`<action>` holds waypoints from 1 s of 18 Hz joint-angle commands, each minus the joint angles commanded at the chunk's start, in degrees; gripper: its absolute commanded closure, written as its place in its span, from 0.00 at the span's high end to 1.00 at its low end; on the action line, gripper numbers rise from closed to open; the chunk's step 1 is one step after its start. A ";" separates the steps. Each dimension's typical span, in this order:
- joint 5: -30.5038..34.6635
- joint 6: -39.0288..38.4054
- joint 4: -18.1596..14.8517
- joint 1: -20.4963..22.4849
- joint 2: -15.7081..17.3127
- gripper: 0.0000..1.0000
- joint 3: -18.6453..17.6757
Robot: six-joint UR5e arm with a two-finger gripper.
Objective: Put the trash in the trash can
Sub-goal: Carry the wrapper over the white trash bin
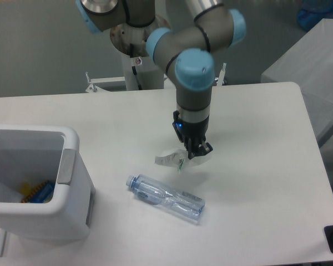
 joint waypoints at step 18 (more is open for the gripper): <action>-10.74 -38.36 5.87 -16.77 7.13 0.00 5.29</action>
